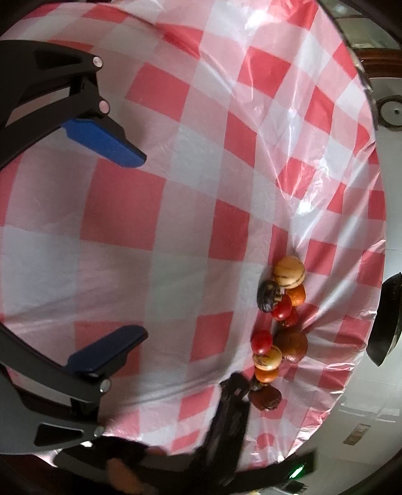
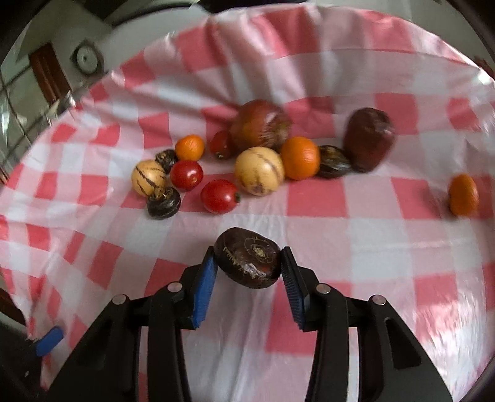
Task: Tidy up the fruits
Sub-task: 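Grasp a dark brown fruit with the right tool while the left tool grasps a yellow striped melon, then carry the brown fruit and yellow melon in both tools over the white box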
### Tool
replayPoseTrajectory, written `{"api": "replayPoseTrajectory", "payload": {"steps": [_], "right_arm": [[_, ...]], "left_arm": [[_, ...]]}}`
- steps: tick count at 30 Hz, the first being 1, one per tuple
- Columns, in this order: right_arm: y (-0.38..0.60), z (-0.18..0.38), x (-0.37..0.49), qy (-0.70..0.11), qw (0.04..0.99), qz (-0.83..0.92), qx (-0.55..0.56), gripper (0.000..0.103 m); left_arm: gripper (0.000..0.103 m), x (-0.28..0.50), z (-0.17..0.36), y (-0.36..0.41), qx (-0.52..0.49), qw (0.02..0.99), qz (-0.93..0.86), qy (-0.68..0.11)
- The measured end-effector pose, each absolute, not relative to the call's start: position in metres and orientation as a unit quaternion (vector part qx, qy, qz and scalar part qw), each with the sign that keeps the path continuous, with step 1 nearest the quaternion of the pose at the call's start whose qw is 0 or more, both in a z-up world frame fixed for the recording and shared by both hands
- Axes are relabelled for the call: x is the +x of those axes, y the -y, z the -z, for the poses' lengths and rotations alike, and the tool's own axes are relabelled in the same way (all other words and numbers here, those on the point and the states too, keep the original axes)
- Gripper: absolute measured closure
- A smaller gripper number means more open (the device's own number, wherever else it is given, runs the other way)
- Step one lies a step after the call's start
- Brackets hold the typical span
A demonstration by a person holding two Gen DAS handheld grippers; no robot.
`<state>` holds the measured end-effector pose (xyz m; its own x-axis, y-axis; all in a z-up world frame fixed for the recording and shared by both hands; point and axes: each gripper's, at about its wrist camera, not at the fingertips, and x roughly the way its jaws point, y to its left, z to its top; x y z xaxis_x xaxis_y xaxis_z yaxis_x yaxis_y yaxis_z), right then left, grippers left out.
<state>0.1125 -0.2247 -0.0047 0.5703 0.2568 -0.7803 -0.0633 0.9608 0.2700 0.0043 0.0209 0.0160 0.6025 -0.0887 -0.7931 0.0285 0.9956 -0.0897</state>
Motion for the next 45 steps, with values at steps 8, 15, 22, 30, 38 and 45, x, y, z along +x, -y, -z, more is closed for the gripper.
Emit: {"api": "replayPoseTrajectory", "payload": {"steps": [8,15,22,30,38,45], "right_arm": [[0.263,0.014,0.082,-0.444,0.877,-0.074,0.17,0.061],[0.264,0.018,0.084,-0.433,0.88,-0.081,0.18,0.061],[0.262,0.017,0.085,-0.433,0.88,-0.091,0.172,0.061],[0.26,0.018,0.087,-0.434,0.881,-0.092,0.167,0.061],[0.262,0.017,0.084,-0.428,0.882,-0.092,0.171,0.061],[0.262,0.017,0.084,-0.427,0.882,-0.095,0.175,0.061]], "left_arm": [[0.001,0.09,-0.033,-0.003,-0.027,0.898,0.025,-0.439],[0.007,0.172,-0.041,0.001,-0.075,0.896,0.018,-0.437],[0.022,0.215,-0.027,0.009,-0.086,0.883,-0.013,-0.461],[0.056,0.216,-0.013,0.008,-0.088,0.883,-0.007,-0.461],[0.057,0.165,-0.025,-0.001,-0.096,0.903,0.007,-0.419],[0.057,0.092,-0.052,0.01,-0.05,0.925,0.022,-0.376]]}}
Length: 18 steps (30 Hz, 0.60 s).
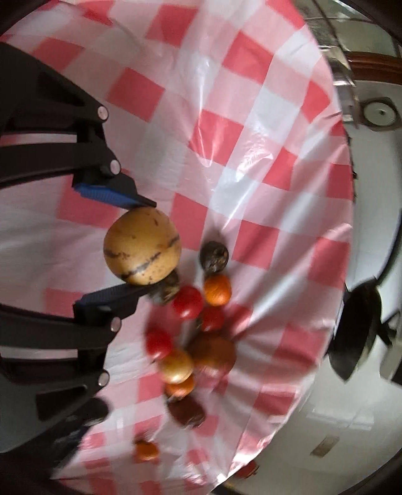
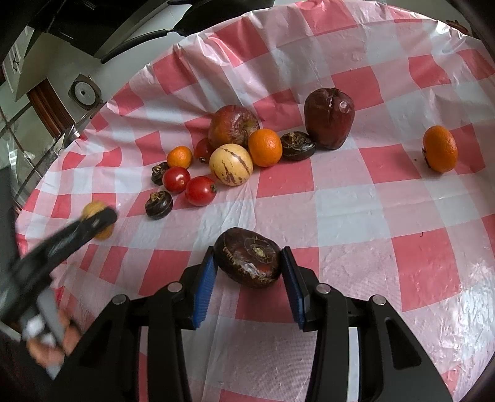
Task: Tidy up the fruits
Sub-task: 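Carry the brown fruit and yellow melon in both tools over the white box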
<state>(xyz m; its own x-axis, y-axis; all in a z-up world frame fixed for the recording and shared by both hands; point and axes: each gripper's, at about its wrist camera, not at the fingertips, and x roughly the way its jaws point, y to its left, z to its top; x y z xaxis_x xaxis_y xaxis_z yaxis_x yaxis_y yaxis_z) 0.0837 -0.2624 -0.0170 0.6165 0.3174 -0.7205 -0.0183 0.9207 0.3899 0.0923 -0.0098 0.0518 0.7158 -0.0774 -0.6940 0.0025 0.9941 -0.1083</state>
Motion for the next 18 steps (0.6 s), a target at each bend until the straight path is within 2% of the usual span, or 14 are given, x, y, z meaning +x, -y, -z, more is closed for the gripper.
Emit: {"api": "replayPoseTrajectory", "payload": {"steps": [8,18], "right_arm": [[0.263,0.017,0.083,-0.427,0.882,-0.096,0.176,0.061],[0.262,0.016,0.082,-0.426,0.882,-0.096,0.176,0.061]], "left_arm": [[0.056,0.019,-0.052,0.016,-0.013,0.926,0.038,-0.376],[0.056,-0.021,-0.039,0.008,0.005,0.919,0.026,-0.393]]}}
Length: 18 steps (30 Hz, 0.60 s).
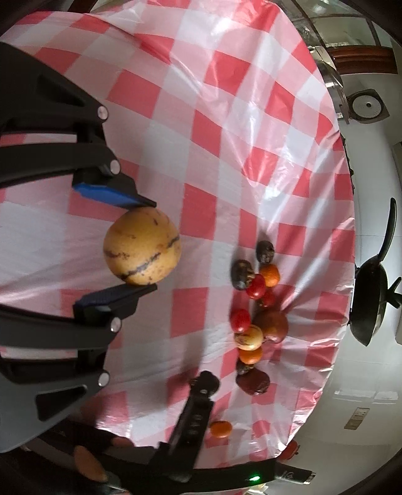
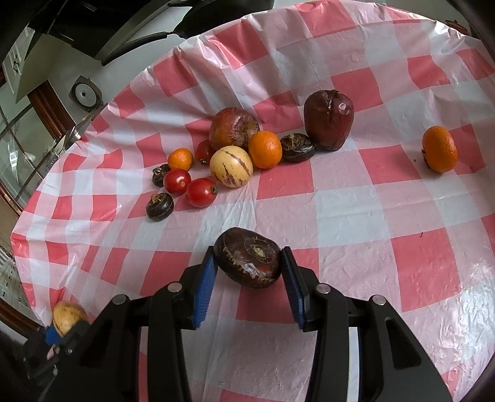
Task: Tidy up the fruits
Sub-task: 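Carry the brown fruit and yellow melon in both tools over the white box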
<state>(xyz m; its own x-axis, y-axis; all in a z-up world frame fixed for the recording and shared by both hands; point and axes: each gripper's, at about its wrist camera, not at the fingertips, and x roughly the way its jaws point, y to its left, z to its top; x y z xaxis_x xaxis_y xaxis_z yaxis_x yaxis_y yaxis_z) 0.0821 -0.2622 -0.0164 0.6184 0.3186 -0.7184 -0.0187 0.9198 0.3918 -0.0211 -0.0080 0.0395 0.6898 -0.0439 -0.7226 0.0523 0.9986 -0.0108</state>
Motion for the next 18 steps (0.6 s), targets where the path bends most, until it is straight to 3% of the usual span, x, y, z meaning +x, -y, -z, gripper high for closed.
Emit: {"api": "replayPoseTrajectory", "payload": {"steps": [18], "right_arm": [[0.257,0.018,0.072,-0.451,0.865,-0.108,0.191,0.061]], "left_arm": [[0.056,-0.097,-0.05,-0.024,0.022,0.923,-0.001,-0.384]]}}
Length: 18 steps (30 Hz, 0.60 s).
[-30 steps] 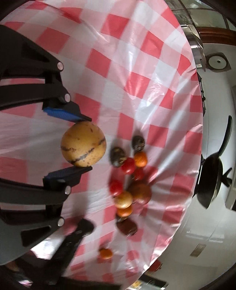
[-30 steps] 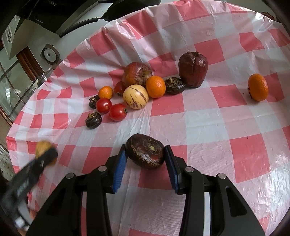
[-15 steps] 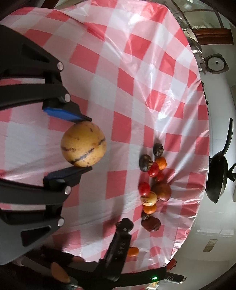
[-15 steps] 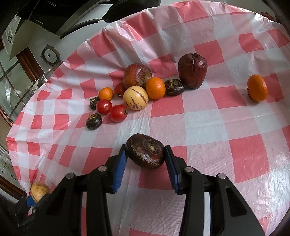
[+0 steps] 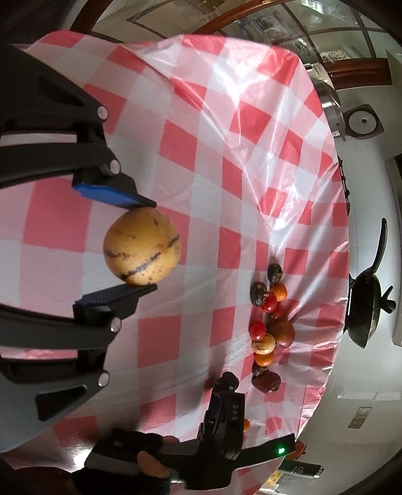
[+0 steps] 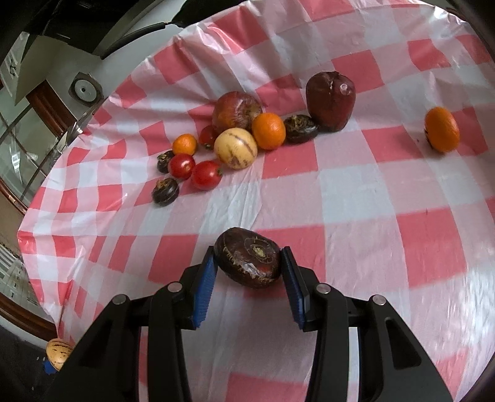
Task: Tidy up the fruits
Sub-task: 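Carry the brown fruit and yellow melon in both tools over the white box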
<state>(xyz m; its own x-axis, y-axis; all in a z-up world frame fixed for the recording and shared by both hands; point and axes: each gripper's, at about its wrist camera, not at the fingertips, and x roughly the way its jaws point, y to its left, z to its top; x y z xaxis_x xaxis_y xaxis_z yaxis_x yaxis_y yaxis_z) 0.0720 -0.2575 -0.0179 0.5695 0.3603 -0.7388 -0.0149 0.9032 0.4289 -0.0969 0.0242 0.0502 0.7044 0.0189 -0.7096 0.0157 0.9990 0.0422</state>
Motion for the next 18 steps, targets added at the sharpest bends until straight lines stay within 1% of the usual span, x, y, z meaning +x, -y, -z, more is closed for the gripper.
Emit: {"api": "replayPoseTrajectory", "payload": {"steps": [6,13,18], "right_arm": [[0.219,0.006,0.036,-0.446,0.864,-0.147,0.182,0.061],[0.154,-0.019,-0.013,-0.433,0.871,-0.2,0.123,0.061],[0.103,-0.031,-0.06,-0.429,0.86,-0.264,0.08,0.061]], "left_arm": [[0.056,-0.112,-0.045,-0.041,0.017,0.921,-0.006,-0.39],[0.056,-0.132,-0.037,-0.073,-0.004,0.918,-0.02,-0.396],[0.056,-0.165,-0.043,-0.103,-0.014,0.924,-0.033,-0.38]]}}
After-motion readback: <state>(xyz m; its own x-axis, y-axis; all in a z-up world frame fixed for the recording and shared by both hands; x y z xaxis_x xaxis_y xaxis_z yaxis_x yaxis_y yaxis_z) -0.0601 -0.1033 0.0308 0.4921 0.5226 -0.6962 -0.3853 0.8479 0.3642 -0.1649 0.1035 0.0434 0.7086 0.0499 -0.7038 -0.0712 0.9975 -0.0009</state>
